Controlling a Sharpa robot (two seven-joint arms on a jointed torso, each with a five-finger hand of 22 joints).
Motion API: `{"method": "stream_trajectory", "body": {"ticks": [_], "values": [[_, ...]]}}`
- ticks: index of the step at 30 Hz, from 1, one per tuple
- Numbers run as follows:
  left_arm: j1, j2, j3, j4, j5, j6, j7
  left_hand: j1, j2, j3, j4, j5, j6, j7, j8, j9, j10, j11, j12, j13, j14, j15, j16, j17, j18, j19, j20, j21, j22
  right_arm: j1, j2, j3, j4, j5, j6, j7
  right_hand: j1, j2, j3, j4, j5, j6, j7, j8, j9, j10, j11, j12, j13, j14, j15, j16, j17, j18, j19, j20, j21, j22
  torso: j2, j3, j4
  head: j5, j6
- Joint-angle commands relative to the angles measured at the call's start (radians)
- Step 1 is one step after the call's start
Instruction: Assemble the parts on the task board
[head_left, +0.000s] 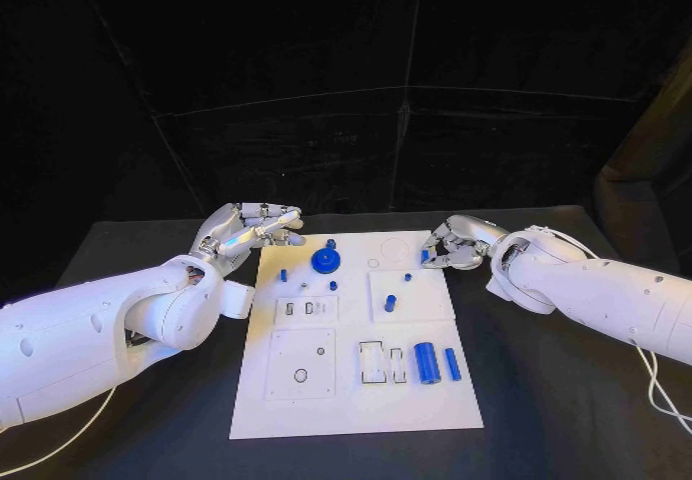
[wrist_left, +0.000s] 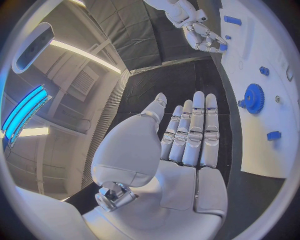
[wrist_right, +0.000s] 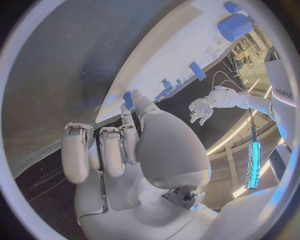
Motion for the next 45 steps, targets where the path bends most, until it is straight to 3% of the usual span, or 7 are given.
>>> {"method": "stream_trajectory", "body": {"ticks": [1,5,13,28,34,41,45], "values": [[0.001,-0.001,0.001,0.001,-0.005,0.013,0.007,0.005,0.006,-0.002,-0.005,0.003,0.007,0.000,-0.006,0.000,0.004,-0.003,-0.003,-0.001,-0.005,0.005,-0.003,0.001,0.007,0.007,-0.003,-0.007,-0.001,0.001,0.000,0.000,0.002,-0.021,-0.039,-0.034,-0.012,-0.001,0.004,0.002,-0.003,-0.006,0.003,-0.010,-0.002,0.025,-0.006,-0.001,0.154,0.085,-0.006,0.003,0.164,-0.007,0.040,-0.008,0.003,0.117,0.000,-0.0004,0.0009,-0.001,0.001],[0.001,-0.002,0.001,0.001,-0.005,0.013,0.007,0.005,0.006,-0.002,-0.005,0.003,0.007,0.000,-0.006,0.000,0.004,-0.003,-0.003,-0.001,-0.005,0.005,-0.003,0.001,0.007,0.007,-0.003,-0.007,-0.001,0.001,0.001,0.000,0.005,-0.029,-0.049,-0.049,-0.018,-0.004,0.007,0.002,0.004,-0.013,0.006,-0.016,-0.005,0.024,-0.004,-0.004,0.152,0.085,-0.004,0.003,0.164,-0.007,0.040,-0.008,0.003,0.116,0.000,0.0000,-0.0002,0.000,-0.001],[0.001,-0.002,0.001,0.001,-0.005,0.015,0.005,0.005,0.006,-0.002,-0.005,0.003,0.007,0.000,-0.006,0.000,0.004,-0.003,-0.003,-0.001,-0.005,0.005,-0.003,0.001,0.007,0.007,-0.003,-0.007,-0.001,-0.002,-0.005,0.000,0.044,-0.014,-0.085,-0.054,-0.018,0.002,0.043,-0.010,0.079,-0.016,0.009,-0.029,-0.008,0.023,-0.001,-0.006,0.152,0.084,-0.002,0.003,0.165,-0.007,0.040,-0.006,0.003,0.115,0.000,0.0007,0.0000,0.001,-0.001],[0.002,-0.010,0.001,0.005,-0.003,0.014,0.002,0.005,0.006,-0.002,-0.005,0.003,0.007,0.000,-0.006,0.000,0.004,-0.003,-0.003,-0.001,-0.005,0.005,-0.003,0.001,0.007,0.007,-0.003,-0.007,-0.001,0.006,-0.044,0.002,0.243,0.004,-0.120,-0.172,-0.029,0.005,0.062,-0.009,0.100,-0.018,0.012,-0.036,-0.009,0.022,0.001,-0.007,0.152,0.085,0.000,0.003,0.165,-0.007,0.040,-0.004,0.002,0.115,-0.006,-0.0034,0.0020,0.005,-0.001],[0.002,-0.007,0.001,-0.003,0.024,0.015,0.001,0.006,0.006,-0.001,-0.007,0.003,0.006,0.000,-0.007,0.000,0.004,-0.003,-0.004,-0.001,-0.005,0.005,-0.004,0.002,0.007,0.007,-0.003,-0.008,-0.002,0.011,-0.007,0.002,0.291,-0.043,-0.126,-0.241,-0.030,0.005,0.065,-0.009,0.102,-0.016,0.011,-0.036,-0.009,0.023,0.001,-0.006,0.152,0.085,0.000,0.003,0.166,-0.006,0.040,-0.004,0.002,0.114,-0.014,-0.0085,0.0088,0.015,-0.008],[0.003,-0.004,0.001,-0.011,0.032,0.016,0.001,0.006,0.006,-0.001,-0.007,0.003,0.006,0.000,-0.007,0.000,0.004,-0.003,-0.004,-0.001,-0.005,0.005,-0.004,0.002,0.007,0.007,-0.003,-0.008,-0.002,0.011,0.082,0.002,0.287,-0.109,-0.121,-0.291,-0.034,0.004,0.068,-0.009,0.104,-0.013,0.010,-0.035,-0.008,0.023,0.000,-0.006,0.153,0.085,0.000,0.003,0.166,-0.006,0.039,-0.004,0.002,0.113,-0.017,-0.0135,0.0125,0.039,-0.023],[0.003,0.001,0.001,-0.015,0.033,0.017,0.000,0.006,0.006,-0.001,-0.007,0.003,0.006,0.000,-0.007,0.000,0.004,-0.003,-0.004,-0.001,-0.005,0.005,-0.004,0.002,0.007,0.007,-0.003,-0.008,-0.002,0.005,0.130,0.001,0.283,-0.124,-0.090,-0.301,-0.038,0.000,0.069,-0.009,0.100,-0.013,0.010,-0.036,-0.008,0.022,0.000,-0.008,0.151,0.084,0.000,0.002,0.164,-0.006,0.039,-0.004,0.001,0.112,-0.016,-0.0135,0.0123,0.046,-0.026]]}}
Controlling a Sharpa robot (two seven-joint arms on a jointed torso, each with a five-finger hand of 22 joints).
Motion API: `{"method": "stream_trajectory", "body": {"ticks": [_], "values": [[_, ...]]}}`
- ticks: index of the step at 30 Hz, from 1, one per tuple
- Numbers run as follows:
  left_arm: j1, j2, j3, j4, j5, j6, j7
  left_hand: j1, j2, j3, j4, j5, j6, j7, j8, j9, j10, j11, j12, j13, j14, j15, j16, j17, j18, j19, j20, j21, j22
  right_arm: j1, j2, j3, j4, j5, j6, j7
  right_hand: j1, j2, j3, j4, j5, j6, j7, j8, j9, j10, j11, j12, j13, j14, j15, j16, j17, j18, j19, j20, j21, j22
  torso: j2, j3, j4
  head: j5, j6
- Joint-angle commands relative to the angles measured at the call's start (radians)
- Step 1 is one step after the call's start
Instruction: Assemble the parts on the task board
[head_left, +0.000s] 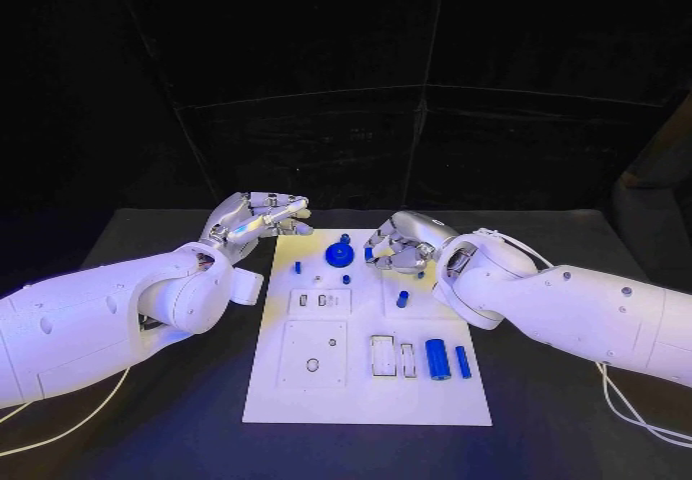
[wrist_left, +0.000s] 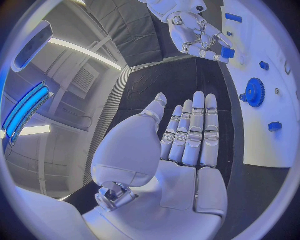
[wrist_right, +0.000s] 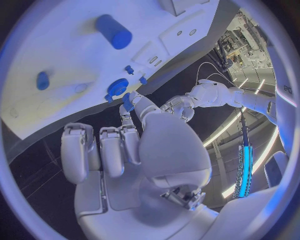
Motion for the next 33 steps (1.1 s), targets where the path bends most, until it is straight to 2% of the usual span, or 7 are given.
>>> {"method": "stream_trajectory", "body": {"ticks": [1,4,11,15,20,23,33], "values": [[0.002,0.003,0.001,-0.002,0.011,0.013,0.003,0.006,0.006,-0.001,-0.007,0.003,0.006,0.000,-0.007,0.000,0.004,-0.003,-0.004,-0.001,-0.005,0.005,-0.004,0.001,0.007,0.007,-0.003,-0.001,-0.001,-0.005,0.024,0.000,-0.005,-0.052,0.024,-0.045,-0.013,0.000,0.006,0.002,-0.001,0.006,-0.001,0.003,0.000,0.021,0.000,-0.007,0.151,0.084,-0.001,0.002,0.164,-0.006,0.039,-0.004,0.001,0.112,0.000,-0.0017,0.0006,0.009,-0.003],[0.002,0.005,0.001,-0.005,0.012,0.012,0.002,0.006,0.006,-0.001,-0.007,0.003,0.006,0.000,-0.007,0.000,0.004,-0.003,-0.004,-0.001,-0.005,0.005,-0.004,0.001,0.007,0.007,-0.003,-0.001,-0.001,-0.015,0.057,-0.001,-0.013,-0.060,0.044,-0.046,-0.014,-0.001,0.006,0.002,-0.003,0.006,-0.001,0.002,0.000,0.021,0.000,-0.008,0.150,0.084,-0.001,0.002,0.164,-0.006,0.039,-0.004,0.001,0.112,0.000,-0.0006,-0.0029,0.017,-0.007],[0.002,0.011,0.001,-0.009,0.012,0.014,0.003,0.006,0.006,-0.001,-0.007,0.003,0.006,0.000,-0.007,0.000,0.004,-0.003,-0.004,-0.001,-0.005,0.005,-0.004,0.001,0.007,0.007,-0.003,-0.001,-0.001,-0.041,0.106,-0.002,-0.027,-0.112,0.072,-0.057,-0.016,-0.002,0.007,0.002,-0.006,0.006,-0.001,0.002,0.000,0.021,0.000,-0.008,0.150,0.084,-0.001,0.002,0.164,-0.006,0.039,-0.004,0.001,0.112,0.000,0.0004,-0.0004,0.026,-0.019],[0.002,0.011,0.001,-0.010,0.012,0.014,0.003,0.006,0.006,-0.001,-0.007,0.003,0.006,0.000,-0.007,0.000,0.004,-0.003,-0.004,-0.001,-0.005,0.005,-0.004,0.001,0.007,0.007,-0.003,-0.001,-0.001,-0.050,0.120,-0.003,-0.033,-0.136,0.082,-0.062,-0.016,-0.002,0.007,0.002,-0.006,0.006,-0.001,0.002,0.000,0.021,0.000,-0.008,0.150,0.084,-0.001,0.002,0.164,-0.006,0.039,-0.004,0.001,0.112,-0.001,0.0001,-0.0020,0.031,-0.024],[0.002,0.011,0.001,-0.010,0.012,0.015,0.002,0.006,0.006,-0.001,-0.007,0.003,0.006,0.000,-0.007,0.000,0.004,-0.003,-0.004,-0.001,-0.005,0.005,-0.004,0.001,0.007,0.007,-0.003,-0.001,-0.001,-0.055,0.133,-0.022,-0.031,-0.167,0.092,-0.065,-0.024,-0.006,0.009,0.004,-0.012,0.007,-0.001,0.001,0.001,0.021,0.000,-0.008,0.150,0.084,-0.001,0.002,0.164,-0.006,0.039,-0.004,0.001,0.111,0.000,0.0006,-0.0027,0.037,-0.027],[0.002,0.012,0.001,-0.010,0.012,0.016,0.002,0.006,0.006,-0.001,-0.007,0.003,0.006,0.000,-0.007,0.000,0.004,-0.003,-0.004,-0.001,-0.005,0.005,-0.004,0.001,0.007,0.007,-0.003,-0.001,-0.001,-0.057,0.138,-0.027,-0.032,-0.183,0.095,-0.067,-0.024,-0.007,0.009,0.004,-0.013,0.007,-0.001,0.001,0.001,0.021,0.000,-0.008,0.150,0.084,-0.001,0.002,0.164,-0.006,0.039,-0.004,0.001,0.111,0.000,0.0005,-0.0015,0.037,-0.028],[0.002,0.012,0.001,-0.011,0.012,0.016,0.002,0.007,0.007,-0.001,-0.009,0.003,0.007,0.000,-0.008,0.000,0.004,-0.003,-0.005,-0.002,-0.005,0.005,-0.004,0.002,0.007,0.008,-0.003,-0.002,-0.001,-0.059,0.148,-0.033,-0.040,-0.203,0.123,-0.071,-0.032,-0.011,0.010,0.006,-0.022,0.008,-0.001,0.000,0.001,0.021,0.000,-0.008,0.150,0.084,-0.001,0.001,0.163,-0.006,0.039,-0.004,0.001,0.112,-0.001,-0.0006,-0.0024,0.043,-0.034]]}}
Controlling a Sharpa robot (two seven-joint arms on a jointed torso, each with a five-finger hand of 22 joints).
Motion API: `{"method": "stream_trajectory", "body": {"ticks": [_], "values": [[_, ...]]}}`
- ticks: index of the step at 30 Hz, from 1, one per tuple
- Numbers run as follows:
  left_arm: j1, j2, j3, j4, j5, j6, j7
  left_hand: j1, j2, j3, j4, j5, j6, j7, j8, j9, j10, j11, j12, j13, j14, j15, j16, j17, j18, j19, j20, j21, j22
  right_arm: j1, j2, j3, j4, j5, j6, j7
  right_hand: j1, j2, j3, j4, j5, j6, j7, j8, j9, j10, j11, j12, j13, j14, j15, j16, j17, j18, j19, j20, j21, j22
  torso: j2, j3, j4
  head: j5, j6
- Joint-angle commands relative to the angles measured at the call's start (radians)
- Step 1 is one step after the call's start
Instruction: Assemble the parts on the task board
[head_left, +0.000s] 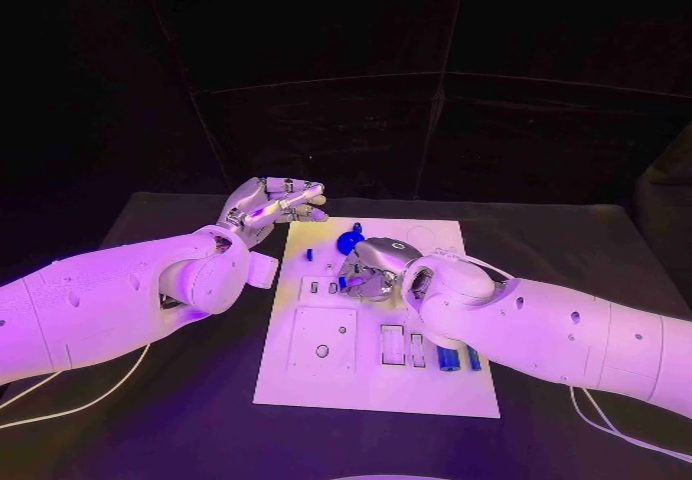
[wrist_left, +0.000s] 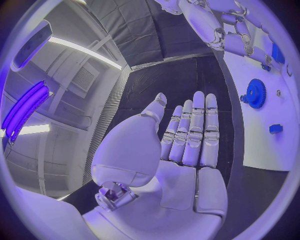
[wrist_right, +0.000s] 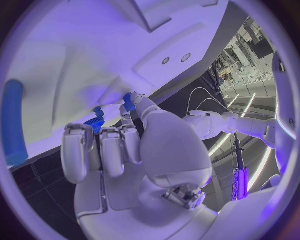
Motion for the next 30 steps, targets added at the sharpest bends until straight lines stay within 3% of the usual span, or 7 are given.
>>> {"method": "stream_trajectory", "body": {"ticks": [1,20,30], "values": [[0.002,0.002,0.001,0.000,0.003,0.013,0.004,0.007,0.007,0.002,-0.006,0.003,0.007,0.000,-0.004,0.000,0.004,-0.003,-0.005,-0.001,-0.005,0.005,-0.004,0.001,0.007,0.004,0.001,-0.002,-0.001,0.000,0.005,-0.001,-0.002,-0.032,0.033,-0.005,-0.008,0.002,0.005,0.001,-0.006,0.006,0.001,0.006,0.000,0.021,0.000,-0.005,0.150,0.084,-0.001,0.001,0.163,-0.006,0.039,-0.004,0.001,0.112,0.000,-0.0005,-0.0006,0.001,-0.001],[0.002,0.003,0.001,-0.003,0.003,0.014,0.004,0.007,0.007,0.002,-0.006,0.003,0.007,0.000,-0.004,0.000,0.004,-0.003,-0.005,-0.001,-0.005,0.005,-0.004,0.001,0.007,0.004,0.001,-0.002,-0.001,-0.003,0.005,-0.001,-0.001,-0.050,0.058,-0.013,-0.014,-0.006,0.005,0.001,-0.013,0.004,0.002,0.003,0.000,0.018,0.000,-0.009,0.147,0.083,-0.001,0.000,0.160,-0.005,0.038,-0.004,-0.001,0.109,0.000,0.0002,-0.0004,0.003,-0.005],[0.002,0.003,0.001,-0.005,0.003,0.015,0.003,0.007,0.007,0.002,-0.006,0.003,0.007,0.000,-0.004,0.000,0.004,-0.003,-0.005,-0.001,-0.005,0.005,-0.004,0.001,0.007,0.004,0.001,-0.002,-0.001,-0.003,0.005,-0.001,-0.002,-0.060,0.029,-0.025,-0.037,-0.039,0.002,0.003,-0.018,-0.066,0.022,-0.020,-0.005,-0.014,0.017,-0.054,0.111,0.084,0.012,0.001,0.163,-0.005,0.036,0.006,-0.002,0.106,0.000,-0.0004,-0.0015,0.003,-0.004]]}}
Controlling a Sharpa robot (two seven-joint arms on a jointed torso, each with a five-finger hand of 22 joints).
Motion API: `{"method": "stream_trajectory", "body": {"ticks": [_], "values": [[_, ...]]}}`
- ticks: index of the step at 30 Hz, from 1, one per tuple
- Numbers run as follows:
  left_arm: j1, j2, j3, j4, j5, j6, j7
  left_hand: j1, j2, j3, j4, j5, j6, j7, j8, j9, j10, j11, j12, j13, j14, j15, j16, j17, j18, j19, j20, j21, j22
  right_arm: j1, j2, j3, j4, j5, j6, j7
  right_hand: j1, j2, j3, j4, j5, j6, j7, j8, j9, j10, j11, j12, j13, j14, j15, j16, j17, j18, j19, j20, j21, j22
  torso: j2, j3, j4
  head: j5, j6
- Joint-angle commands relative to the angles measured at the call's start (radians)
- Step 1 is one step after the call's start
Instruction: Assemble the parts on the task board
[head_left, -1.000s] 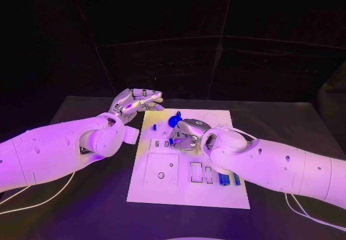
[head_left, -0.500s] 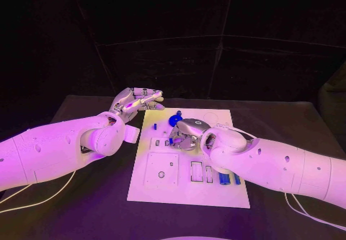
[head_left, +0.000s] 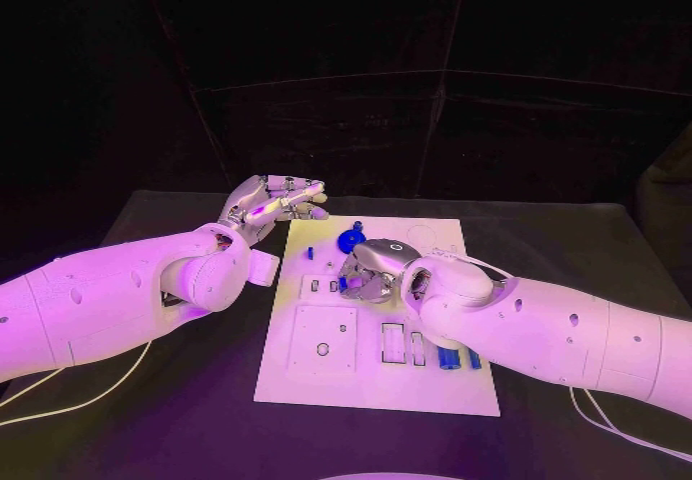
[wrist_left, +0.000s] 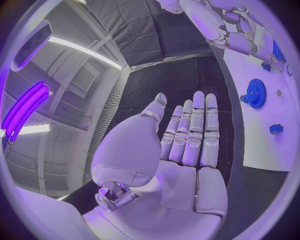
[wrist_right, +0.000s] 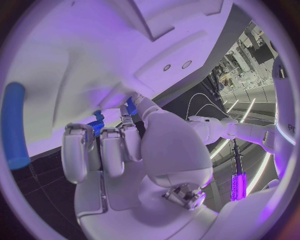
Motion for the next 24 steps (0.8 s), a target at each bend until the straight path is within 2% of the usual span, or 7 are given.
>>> {"method": "stream_trajectory", "body": {"ticks": [1,12,19,24], "values": [[0.002,0.001,0.001,0.000,0.001,0.012,0.003,0.007,0.007,0.002,-0.006,0.003,0.007,0.000,-0.004,0.000,0.004,-0.003,-0.005,-0.002,-0.005,0.005,-0.004,0.001,0.007,0.004,0.001,-0.002,-0.001,0.001,0.000,-0.001,-0.001,-0.014,-0.003,-0.016,-0.007,-0.009,0.001,0.003,-0.004,-0.024,0.005,-0.003,0.000,-0.007,0.009,-0.014,0.108,0.082,0.012,0.001,0.163,-0.005,0.036,0.007,-0.003,0.106,0.000,-0.0007,-0.0005,-0.001,0.001],[0.002,0.000,0.001,0.000,0.001,0.013,0.002,0.007,0.007,0.002,-0.006,0.003,0.007,0.000,-0.004,0.000,0.004,-0.003,-0.005,-0.002,-0.005,0.005,-0.004,0.001,0.007,0.004,0.001,-0.002,-0.001,0.001,0.000,-0.001,0.001,-0.015,-0.025,-0.018,-0.019,-0.017,-0.006,0.009,-0.006,-0.036,0.007,0.001,0.002,-0.009,0.012,-0.017,0.105,0.082,0.015,0.001,0.163,-0.005,0.036,0.011,-0.003,0.106,0.000,-0.0004,0.0001,-0.001,0.002],[0.002,0.001,0.001,-0.001,0.001,0.014,0.001,0.007,0.007,0.002,-0.006,0.003,0.007,0.000,-0.004,0.000,0.004,-0.003,-0.005,-0.002,-0.005,0.005,-0.004,0.001,0.007,0.004,0.001,-0.002,-0.001,0.001,0.000,-0.001,0.001,-0.015,-0.020,-0.022,-0.029,-0.022,-0.012,0.014,-0.010,-0.037,0.007,0.004,0.004,-0.010,0.012,-0.018,0.103,0.082,0.015,0.001,0.163,-0.005,0.036,0.012,-0.003,0.105,0.000,-0.0003,-0.0005,-0.002,0.002],[0.002,0.001,0.001,-0.001,0.001,0.014,0.001,0.007,0.007,0.002,-0.006,0.003,0.007,0.000,-0.004,0.000,0.004,-0.003,-0.005,-0.002,-0.005,0.005,-0.004,0.001,0.007,0.004,0.001,-0.002,-0.001,0.001,-0.005,-0.001,0.005,-0.019,-0.025,-0.026,-0.051,-0.048,-0.041,0.024,-0.021,-0.057,0.008,0.002,0.003,-0.021,0.014,-0.032,0.092,0.081,0.017,-0.001,0.160,-0.004,0.034,0.014,-0.006,0.101,0.000,-0.0002,0.0002,-0.003,0.002]]}}
